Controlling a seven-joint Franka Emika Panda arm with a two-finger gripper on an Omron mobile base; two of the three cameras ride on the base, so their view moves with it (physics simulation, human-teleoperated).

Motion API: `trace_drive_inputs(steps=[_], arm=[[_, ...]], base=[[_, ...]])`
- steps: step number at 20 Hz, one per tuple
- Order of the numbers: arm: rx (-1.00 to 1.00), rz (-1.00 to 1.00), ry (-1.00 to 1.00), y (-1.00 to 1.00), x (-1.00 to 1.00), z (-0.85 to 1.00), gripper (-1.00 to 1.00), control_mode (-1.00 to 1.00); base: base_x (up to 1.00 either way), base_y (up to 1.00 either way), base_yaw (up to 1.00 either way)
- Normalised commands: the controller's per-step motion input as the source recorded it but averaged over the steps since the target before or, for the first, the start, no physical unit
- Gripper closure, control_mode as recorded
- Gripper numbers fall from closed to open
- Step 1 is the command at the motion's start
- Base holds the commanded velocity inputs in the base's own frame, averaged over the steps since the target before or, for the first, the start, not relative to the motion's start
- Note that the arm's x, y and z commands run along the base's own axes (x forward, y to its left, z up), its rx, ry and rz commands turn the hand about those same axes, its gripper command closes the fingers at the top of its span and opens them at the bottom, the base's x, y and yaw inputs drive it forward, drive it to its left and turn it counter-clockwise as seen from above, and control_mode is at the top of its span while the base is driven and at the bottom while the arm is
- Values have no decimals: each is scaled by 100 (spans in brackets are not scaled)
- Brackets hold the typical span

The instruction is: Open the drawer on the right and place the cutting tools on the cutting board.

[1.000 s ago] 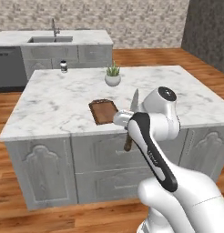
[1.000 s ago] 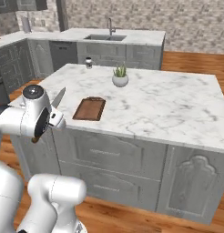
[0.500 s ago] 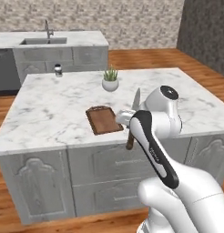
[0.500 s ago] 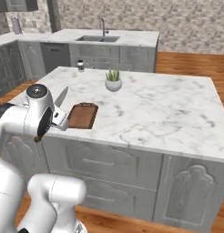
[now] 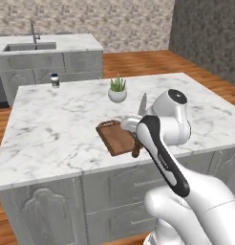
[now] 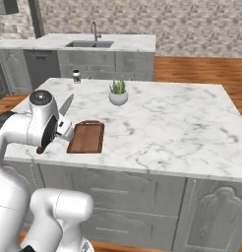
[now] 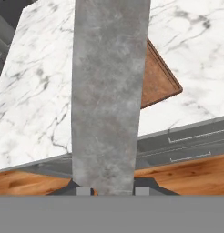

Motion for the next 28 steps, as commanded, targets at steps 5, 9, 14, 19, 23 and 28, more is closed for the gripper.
trace_drive_inputs(steps=[5,9,14,19,23,28], arm=[[0,0,0,0,0,0,100,100],[0,0,0,0,0,0,100,100],[0,0,0,0,0,0,100,100],[0,0,0,0,0,0,100,100],[0,0,0,0,0,0,100,100],[0,0,4,-4,23,-5,100,-100]], base=[[2,9,-7],[14,0,0],[33,0,0],[27,0,0],[38,0,0],[10,0,0]])
